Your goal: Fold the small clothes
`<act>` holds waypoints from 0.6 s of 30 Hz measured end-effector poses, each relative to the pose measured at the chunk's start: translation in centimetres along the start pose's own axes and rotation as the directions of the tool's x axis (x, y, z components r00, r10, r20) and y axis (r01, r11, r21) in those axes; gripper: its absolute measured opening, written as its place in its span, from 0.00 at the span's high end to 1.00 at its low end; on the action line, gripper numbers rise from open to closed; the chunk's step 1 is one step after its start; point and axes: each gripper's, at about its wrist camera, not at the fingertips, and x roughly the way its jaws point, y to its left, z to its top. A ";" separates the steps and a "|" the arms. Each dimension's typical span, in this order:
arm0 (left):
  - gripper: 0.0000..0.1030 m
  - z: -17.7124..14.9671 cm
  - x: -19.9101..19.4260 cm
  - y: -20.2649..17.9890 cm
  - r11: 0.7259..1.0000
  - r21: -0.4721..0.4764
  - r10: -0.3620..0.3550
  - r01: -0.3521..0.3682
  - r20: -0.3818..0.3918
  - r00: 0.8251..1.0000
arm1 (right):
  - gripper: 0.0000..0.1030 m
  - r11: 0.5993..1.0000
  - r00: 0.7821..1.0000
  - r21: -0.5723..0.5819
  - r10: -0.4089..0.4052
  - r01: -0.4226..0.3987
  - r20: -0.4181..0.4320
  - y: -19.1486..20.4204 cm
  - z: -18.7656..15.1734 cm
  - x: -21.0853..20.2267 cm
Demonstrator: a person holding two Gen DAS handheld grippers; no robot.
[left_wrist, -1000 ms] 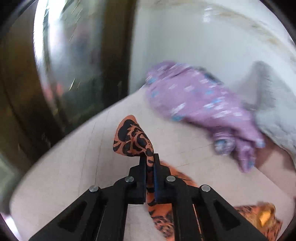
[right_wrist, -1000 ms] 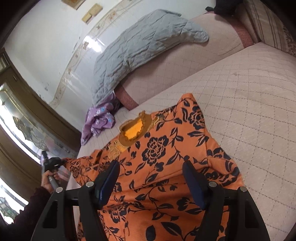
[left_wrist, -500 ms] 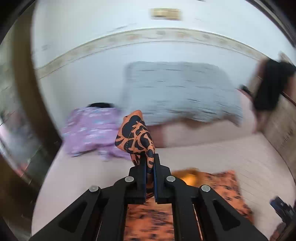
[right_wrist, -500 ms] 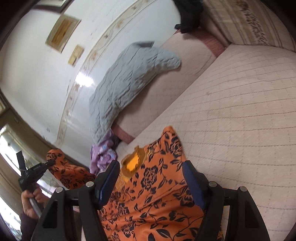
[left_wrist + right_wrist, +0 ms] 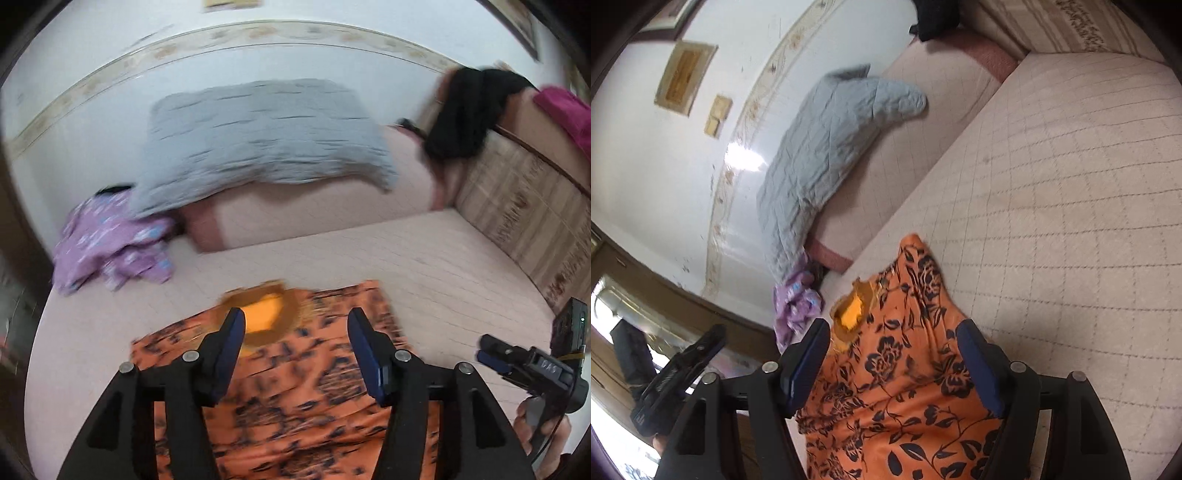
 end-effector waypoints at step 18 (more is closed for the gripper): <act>0.83 -12.7 5.0 19.7 0.878 -0.346 0.310 -0.330 -0.113 0.944 | 0.52 0.926 0.949 -0.345 -0.234 0.153 -0.209 2.3 1.0 15.7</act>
